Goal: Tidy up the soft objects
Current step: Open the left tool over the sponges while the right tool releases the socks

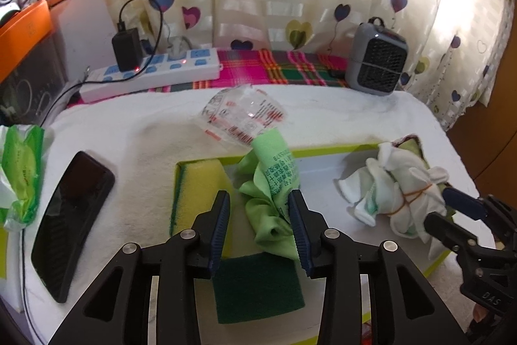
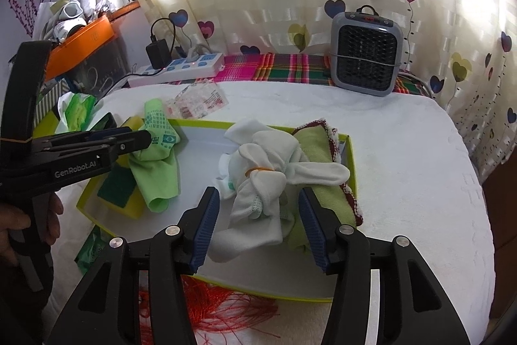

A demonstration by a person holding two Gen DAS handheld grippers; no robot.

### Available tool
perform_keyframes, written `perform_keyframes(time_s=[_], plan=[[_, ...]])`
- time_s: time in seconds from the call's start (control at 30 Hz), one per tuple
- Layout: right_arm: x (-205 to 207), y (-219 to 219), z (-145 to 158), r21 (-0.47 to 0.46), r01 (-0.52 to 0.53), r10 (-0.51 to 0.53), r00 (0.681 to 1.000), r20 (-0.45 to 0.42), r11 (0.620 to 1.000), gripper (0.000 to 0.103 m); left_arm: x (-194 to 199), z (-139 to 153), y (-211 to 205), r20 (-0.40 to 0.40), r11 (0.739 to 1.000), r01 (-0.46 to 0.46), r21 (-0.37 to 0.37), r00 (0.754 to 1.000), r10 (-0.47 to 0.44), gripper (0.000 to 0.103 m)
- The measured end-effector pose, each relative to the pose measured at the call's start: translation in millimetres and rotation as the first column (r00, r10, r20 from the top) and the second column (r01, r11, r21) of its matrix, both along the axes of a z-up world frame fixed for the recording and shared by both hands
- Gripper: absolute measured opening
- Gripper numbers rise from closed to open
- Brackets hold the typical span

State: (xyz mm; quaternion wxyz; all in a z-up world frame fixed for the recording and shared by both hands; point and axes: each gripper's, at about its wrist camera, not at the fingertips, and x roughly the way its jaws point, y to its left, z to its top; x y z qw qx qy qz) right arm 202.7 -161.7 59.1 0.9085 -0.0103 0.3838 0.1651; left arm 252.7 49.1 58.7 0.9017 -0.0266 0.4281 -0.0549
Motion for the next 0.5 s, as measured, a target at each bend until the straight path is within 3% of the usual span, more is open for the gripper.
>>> perform_keyframes(time_s=[0.5], plan=[[-11.1,-1.2,2.6,-0.008,0.008,-0.008,1.0,0.01,1.0,0.052,-17.4,4.0,2.8,0.014,1.0,-0.018,-0.015,1.0,0.019,0.036]])
